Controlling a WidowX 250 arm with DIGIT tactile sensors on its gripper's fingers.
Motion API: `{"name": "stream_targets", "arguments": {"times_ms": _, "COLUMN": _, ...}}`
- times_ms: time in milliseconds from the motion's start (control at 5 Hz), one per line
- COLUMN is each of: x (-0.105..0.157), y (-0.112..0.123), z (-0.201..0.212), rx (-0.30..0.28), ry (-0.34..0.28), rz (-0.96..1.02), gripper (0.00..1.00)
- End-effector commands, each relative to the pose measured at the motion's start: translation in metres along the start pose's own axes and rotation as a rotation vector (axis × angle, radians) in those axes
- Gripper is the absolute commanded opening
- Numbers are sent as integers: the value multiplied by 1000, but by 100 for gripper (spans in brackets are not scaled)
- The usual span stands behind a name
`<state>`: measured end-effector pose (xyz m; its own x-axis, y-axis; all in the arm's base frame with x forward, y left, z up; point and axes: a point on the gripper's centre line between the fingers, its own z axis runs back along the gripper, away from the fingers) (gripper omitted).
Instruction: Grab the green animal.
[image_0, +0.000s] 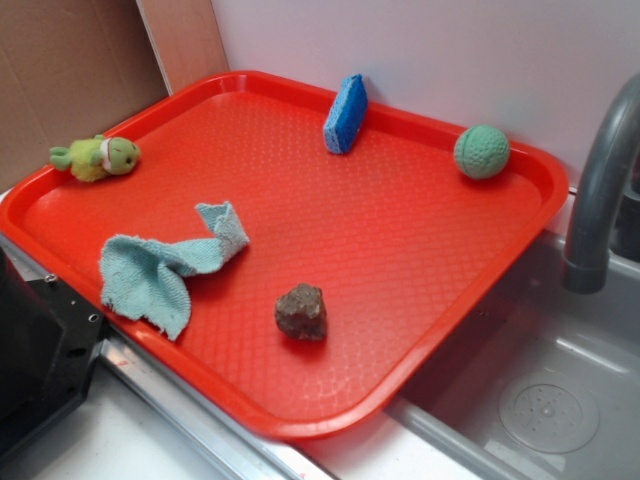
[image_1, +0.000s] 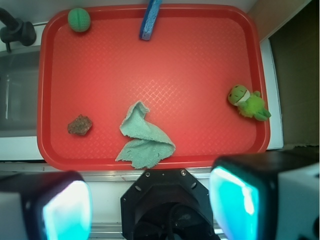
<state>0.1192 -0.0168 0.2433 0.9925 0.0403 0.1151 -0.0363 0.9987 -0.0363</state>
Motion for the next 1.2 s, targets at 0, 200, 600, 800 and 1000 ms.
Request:
{"name": "stream_targets", "arguments": {"times_ms": 0, "x": 0, "y": 0, "z": 0, "rx": 0, "ry": 0, "rz": 0, "gripper": 100}}
{"name": "stream_targets", "arguments": {"times_ms": 200, "x": 34, "y": 26, "z": -46, "rx": 80, "ry": -109, "rz": -222, "gripper": 100}}
{"name": "stream_targets", "arguments": {"times_ms": 600, "x": 58, "y": 66, "z": -83, "rx": 103, "ry": -20, "rz": -443, "gripper": 100}}
{"name": "stream_targets", "arguments": {"times_ms": 800, "x": 58, "y": 66, "z": -83, "rx": 103, "ry": -20, "rz": -443, "gripper": 100}}
{"name": "stream_targets", "arguments": {"times_ms": 1000, "x": 58, "y": 66, "z": -83, "rx": 103, "ry": -20, "rz": -443, "gripper": 100}}
